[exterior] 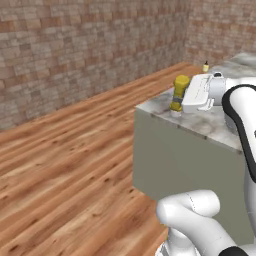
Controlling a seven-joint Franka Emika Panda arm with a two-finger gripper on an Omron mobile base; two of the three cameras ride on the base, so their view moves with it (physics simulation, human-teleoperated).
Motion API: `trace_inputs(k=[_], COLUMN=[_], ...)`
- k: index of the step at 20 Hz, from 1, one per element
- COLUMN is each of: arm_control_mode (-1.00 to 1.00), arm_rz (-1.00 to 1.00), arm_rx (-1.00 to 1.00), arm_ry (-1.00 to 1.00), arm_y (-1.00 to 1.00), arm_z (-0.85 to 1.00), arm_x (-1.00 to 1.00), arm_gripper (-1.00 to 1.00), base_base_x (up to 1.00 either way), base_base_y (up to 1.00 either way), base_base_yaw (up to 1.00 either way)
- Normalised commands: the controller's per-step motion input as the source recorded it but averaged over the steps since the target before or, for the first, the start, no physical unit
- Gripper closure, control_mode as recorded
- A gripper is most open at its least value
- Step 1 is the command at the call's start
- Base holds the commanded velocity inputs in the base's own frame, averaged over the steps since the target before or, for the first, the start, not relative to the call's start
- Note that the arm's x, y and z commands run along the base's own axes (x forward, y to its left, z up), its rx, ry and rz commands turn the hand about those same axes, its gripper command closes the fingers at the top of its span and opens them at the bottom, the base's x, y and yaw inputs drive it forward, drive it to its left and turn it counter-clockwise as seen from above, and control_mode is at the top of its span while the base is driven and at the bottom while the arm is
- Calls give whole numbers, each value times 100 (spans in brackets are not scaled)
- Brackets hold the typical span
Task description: The dining table condiment station is running low on mustard. Refill the condiment station by opening the cabinet and taking the mustard from the cabinet and placing it on the dining table.
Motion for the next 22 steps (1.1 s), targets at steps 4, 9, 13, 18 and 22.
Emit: trace_inputs(k=[4,9,13,18,22], arm_control_mode=[100,100,100,100,100], arm_rz=[0,0,0,0,0], arm_rx=[0,0,0,0,0], arm_ry=[0,0,0,0,0], arm_y=[0,0,0,0,0], arm_z=[0,0,0,0,0], arm_x=[0,0,0,0,0], arm_gripper=[100,100,100,100,100], base_base_x=[100,82,70,61,52], base_base_y=[100,100,100,96,90], base_base_yaw=[0,-11,-36,-50,-54])
